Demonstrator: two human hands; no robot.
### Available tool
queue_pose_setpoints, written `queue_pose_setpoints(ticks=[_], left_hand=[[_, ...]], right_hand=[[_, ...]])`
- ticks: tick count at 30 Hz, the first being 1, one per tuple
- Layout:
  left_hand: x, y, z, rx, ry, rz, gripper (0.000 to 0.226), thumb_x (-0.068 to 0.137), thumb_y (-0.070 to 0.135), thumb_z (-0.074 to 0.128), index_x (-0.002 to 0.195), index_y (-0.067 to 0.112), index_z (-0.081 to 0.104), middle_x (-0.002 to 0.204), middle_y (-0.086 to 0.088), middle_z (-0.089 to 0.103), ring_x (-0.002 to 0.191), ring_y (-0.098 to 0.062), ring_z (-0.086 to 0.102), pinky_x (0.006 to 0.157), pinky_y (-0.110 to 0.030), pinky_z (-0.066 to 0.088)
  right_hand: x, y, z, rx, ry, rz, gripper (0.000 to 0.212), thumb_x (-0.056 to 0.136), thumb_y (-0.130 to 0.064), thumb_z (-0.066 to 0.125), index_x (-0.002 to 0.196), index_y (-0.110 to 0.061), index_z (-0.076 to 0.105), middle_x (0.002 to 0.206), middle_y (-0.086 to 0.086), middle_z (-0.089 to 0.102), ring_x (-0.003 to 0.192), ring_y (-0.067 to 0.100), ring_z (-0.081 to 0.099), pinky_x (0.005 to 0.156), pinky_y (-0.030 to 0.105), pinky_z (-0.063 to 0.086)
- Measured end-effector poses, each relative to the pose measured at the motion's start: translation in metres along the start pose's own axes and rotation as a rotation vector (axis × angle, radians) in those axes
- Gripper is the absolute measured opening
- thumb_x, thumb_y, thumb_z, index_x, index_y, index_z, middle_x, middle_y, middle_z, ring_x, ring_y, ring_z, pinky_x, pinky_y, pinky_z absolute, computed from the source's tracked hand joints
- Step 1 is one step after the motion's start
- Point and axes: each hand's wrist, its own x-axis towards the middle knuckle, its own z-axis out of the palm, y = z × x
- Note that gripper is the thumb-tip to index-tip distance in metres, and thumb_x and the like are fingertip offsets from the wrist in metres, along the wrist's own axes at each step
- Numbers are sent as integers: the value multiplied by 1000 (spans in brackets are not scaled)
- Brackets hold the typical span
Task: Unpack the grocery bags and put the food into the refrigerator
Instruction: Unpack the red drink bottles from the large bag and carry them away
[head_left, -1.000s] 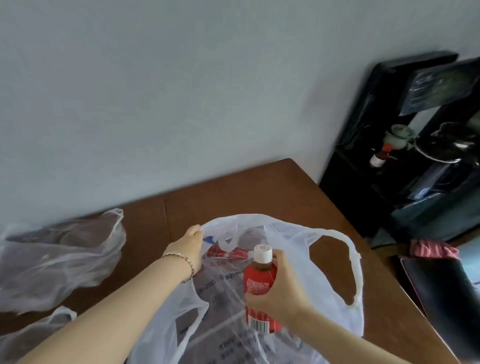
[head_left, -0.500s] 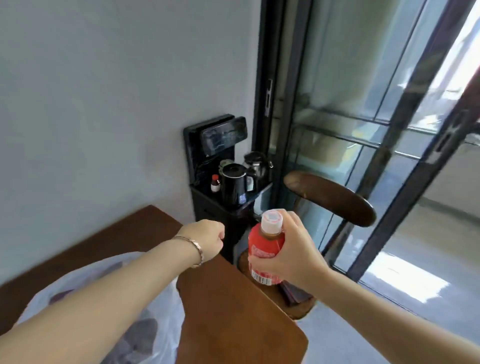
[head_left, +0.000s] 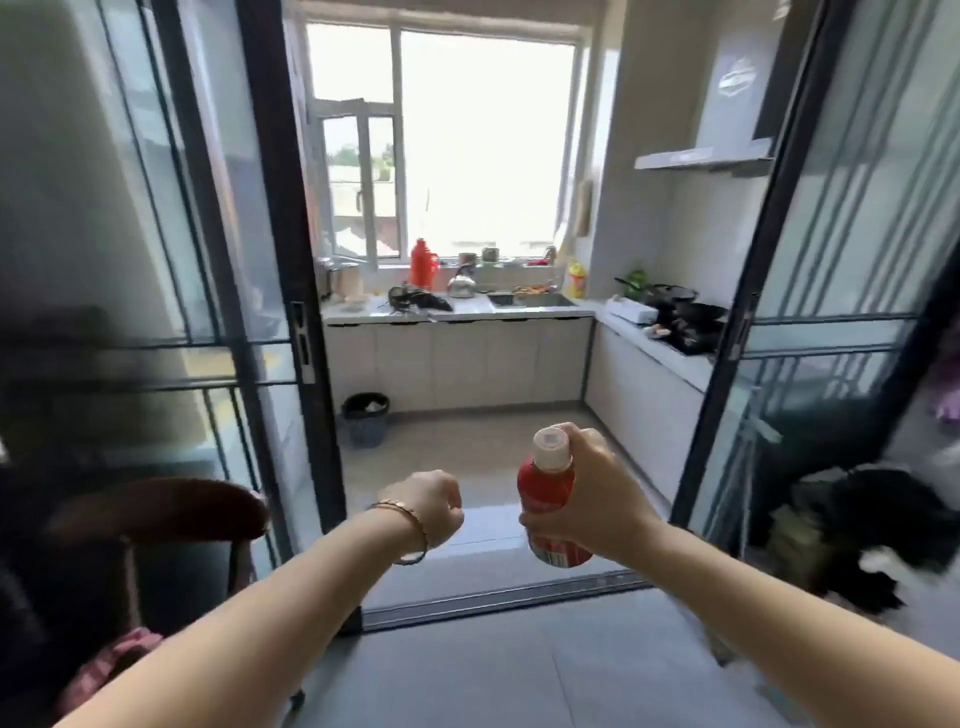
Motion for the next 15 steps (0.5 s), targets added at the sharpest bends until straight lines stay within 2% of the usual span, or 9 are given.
queue_pose_setpoints(ticks=[1,4,10,15], left_hand=[[20,34,3,17,2,56,25,88,21,47,105,22,65,116,0,63,106,-21,59,90,-29,48],[75,135,13,77,-1,228,29,88,20,45,108,21,66,118,-1,63,108,-23,58,93,-31,48],[163,331,39,160,-48,583,30,94,18,42,114,11,63,119,-7,61,109,-26,58,92,-34,48],[211,479,58,145,-18,849,25,91,19,42,97,14,65,105,-7,66,97,-28,62,83,-36,51]], right_hand=[[-1,24,-26,-7,48,44,68,60,-29,84,116,-26,45,107,-1,46,94,16,53,86,29,48],[-8,89,-96,-77,184,166,64,61,-30,82,112,-27,44,104,0,46,91,14,51,77,20,42],[-23,198,-221,-227,412,432,66,62,-31,80,117,-27,44,109,0,43,93,21,56,87,32,48],[-30,272,-314,-363,600,614,66,62,-32,80,116,-30,44,110,-2,44,95,20,56,84,31,49]])
